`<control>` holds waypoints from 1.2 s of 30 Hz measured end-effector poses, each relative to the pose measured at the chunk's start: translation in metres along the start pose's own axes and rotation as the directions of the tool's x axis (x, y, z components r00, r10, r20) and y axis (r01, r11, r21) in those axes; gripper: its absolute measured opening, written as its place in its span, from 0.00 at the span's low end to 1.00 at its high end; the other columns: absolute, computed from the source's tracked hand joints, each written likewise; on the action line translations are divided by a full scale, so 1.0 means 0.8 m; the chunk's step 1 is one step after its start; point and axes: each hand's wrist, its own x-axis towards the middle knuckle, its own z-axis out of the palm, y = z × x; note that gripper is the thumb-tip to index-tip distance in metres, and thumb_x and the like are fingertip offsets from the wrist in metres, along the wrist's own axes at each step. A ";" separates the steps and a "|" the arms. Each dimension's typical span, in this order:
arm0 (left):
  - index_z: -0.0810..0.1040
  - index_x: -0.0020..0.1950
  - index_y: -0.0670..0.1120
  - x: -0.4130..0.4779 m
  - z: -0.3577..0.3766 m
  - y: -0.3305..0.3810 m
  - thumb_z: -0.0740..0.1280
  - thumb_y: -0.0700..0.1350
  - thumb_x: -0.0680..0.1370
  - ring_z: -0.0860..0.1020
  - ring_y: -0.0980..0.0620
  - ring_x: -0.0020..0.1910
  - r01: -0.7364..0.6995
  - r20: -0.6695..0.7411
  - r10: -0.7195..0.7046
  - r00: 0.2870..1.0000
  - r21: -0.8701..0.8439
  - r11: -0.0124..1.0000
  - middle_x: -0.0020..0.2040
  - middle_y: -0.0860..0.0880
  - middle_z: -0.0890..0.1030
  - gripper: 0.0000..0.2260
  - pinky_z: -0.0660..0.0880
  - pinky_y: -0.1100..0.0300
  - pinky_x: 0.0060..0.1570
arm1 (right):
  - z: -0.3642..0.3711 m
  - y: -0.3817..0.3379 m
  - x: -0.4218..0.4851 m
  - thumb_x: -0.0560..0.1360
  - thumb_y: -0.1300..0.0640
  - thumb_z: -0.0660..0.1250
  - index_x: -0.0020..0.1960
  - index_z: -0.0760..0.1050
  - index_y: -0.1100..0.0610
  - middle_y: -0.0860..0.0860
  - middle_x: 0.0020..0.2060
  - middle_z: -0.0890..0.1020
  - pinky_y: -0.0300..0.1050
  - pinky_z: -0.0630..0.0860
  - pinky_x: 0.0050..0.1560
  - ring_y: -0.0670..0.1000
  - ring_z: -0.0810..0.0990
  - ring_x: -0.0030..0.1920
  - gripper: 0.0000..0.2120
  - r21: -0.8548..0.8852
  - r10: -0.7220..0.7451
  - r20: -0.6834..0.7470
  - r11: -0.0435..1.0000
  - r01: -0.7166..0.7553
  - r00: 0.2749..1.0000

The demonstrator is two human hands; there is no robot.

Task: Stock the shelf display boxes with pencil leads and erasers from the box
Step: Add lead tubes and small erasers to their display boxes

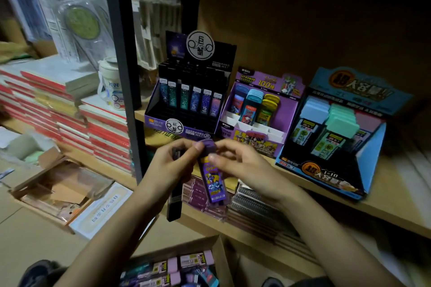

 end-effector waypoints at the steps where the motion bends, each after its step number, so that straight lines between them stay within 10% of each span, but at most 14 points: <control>1: 0.76 0.45 0.36 -0.001 0.004 0.000 0.66 0.50 0.73 0.65 0.59 0.23 -0.002 0.017 0.002 1.000 0.013 1.000 0.26 0.54 0.70 0.16 0.61 0.67 0.23 | -0.001 -0.003 0.001 0.76 0.59 0.66 0.54 0.75 0.55 0.50 0.44 0.80 0.37 0.76 0.45 0.44 0.79 0.44 0.07 0.013 -0.024 -0.044 1.000 0.024 0.999; 7: 0.75 0.47 0.41 -0.003 0.011 0.001 0.65 0.49 0.74 0.67 0.60 0.23 0.030 0.054 -0.030 0.998 -0.008 1.000 0.27 0.53 0.72 0.11 0.64 0.68 0.23 | 0.000 -0.005 0.003 0.73 0.68 0.67 0.47 0.75 0.55 0.51 0.39 0.79 0.33 0.74 0.41 0.43 0.77 0.38 0.09 0.018 -0.071 -0.133 0.997 0.074 0.989; 13: 0.64 0.40 0.45 0.010 0.011 0.003 0.52 0.33 0.76 0.65 0.57 0.22 0.161 -0.028 -0.188 0.982 -0.399 0.903 0.34 0.49 0.71 0.09 0.64 0.65 0.21 | -0.062 -0.021 -0.004 0.73 0.64 0.69 0.44 0.77 0.52 0.50 0.43 0.82 0.34 0.75 0.41 0.45 0.81 0.43 0.08 -0.106 -0.160 -0.482 0.987 0.124 0.861; 21: 0.73 0.49 0.44 0.008 0.008 -0.004 0.64 0.44 0.74 0.78 0.57 0.30 0.064 -0.071 -0.087 0.994 -0.286 0.956 0.34 0.49 0.78 0.06 0.76 0.66 0.30 | -0.129 -0.027 -0.003 0.73 0.61 0.70 0.48 0.77 0.51 0.47 0.41 0.81 0.41 0.78 0.47 0.48 0.81 0.45 0.07 -0.383 -0.376 -0.724 0.916 0.117 0.578; 27: 0.77 0.50 0.47 0.008 0.007 0.002 0.64 0.49 0.70 0.82 0.59 0.39 0.012 -0.135 -0.036 0.990 -0.173 0.985 0.40 0.55 0.84 0.11 0.77 0.68 0.35 | -0.153 -0.027 0.013 0.74 0.61 0.69 0.51 0.76 0.54 0.51 0.47 0.81 0.47 0.79 0.51 0.49 0.81 0.48 0.07 -0.489 -0.435 -0.718 0.871 0.051 0.543; 36: 0.81 0.48 0.51 0.011 0.001 -0.004 0.68 0.49 0.70 0.79 0.48 0.55 0.145 -0.144 -0.199 0.969 -0.316 0.937 0.54 0.47 0.81 0.08 0.75 0.48 0.54 | -0.165 -0.005 0.032 0.73 0.57 0.70 0.55 0.76 0.58 0.56 0.49 0.81 0.50 0.67 0.51 0.59 0.73 0.52 0.12 -0.923 -0.573 -0.384 0.226 -0.311 0.724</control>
